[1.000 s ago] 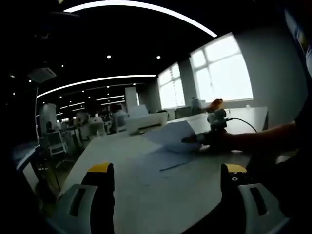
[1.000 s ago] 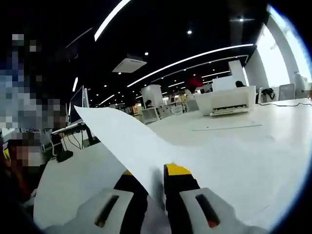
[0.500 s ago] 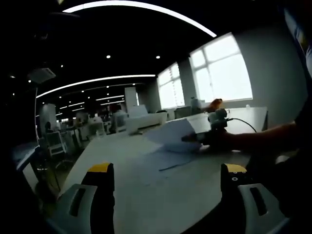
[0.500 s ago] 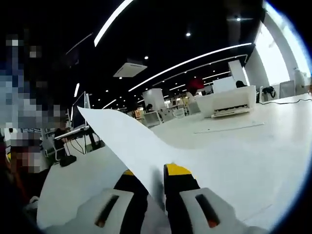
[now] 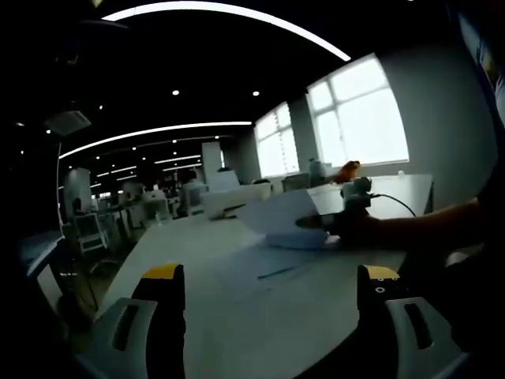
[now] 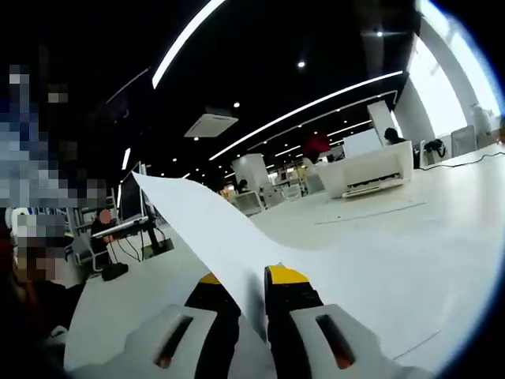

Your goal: Organize the stack of printing papers by aligning and flattening the scattered papers on the table

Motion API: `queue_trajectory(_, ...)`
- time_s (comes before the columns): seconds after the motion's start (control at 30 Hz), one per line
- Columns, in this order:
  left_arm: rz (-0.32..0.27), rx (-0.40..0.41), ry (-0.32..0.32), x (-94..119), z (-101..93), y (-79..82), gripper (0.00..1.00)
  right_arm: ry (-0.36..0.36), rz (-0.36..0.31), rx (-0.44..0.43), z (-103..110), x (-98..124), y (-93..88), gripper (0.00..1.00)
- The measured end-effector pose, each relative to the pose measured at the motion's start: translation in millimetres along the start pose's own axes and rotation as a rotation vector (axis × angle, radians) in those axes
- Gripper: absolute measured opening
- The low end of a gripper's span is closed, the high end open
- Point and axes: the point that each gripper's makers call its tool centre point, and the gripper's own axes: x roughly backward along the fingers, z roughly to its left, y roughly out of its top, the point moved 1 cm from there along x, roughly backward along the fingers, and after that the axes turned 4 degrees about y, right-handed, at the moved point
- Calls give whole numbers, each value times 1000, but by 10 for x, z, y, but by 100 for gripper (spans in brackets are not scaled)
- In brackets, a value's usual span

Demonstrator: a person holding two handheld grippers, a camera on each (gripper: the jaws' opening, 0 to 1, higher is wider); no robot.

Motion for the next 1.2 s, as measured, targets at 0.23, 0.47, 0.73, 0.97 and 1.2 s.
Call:
queue_trajectory(0.23,-3,-1,4,10,16,16,93,4,1,4,23,2,-5,6)
queue_trajectory(0.47,0,-3,2,0,13,5,93,8,-34,-10,28,31,50,5)
queue_trajectory(0.73,4,-2,0,-3,4,-14,93,19,-60,-22,44,50,90,3)
queue_trajectory(0.97,2,-2,0,1,6,-12,93,24,-73,-23,50,68,112,0)
queue_trajectory(1.2,3,-3,-2,-1,-4,-14,93,31,-77,-35,63,76,117,0)
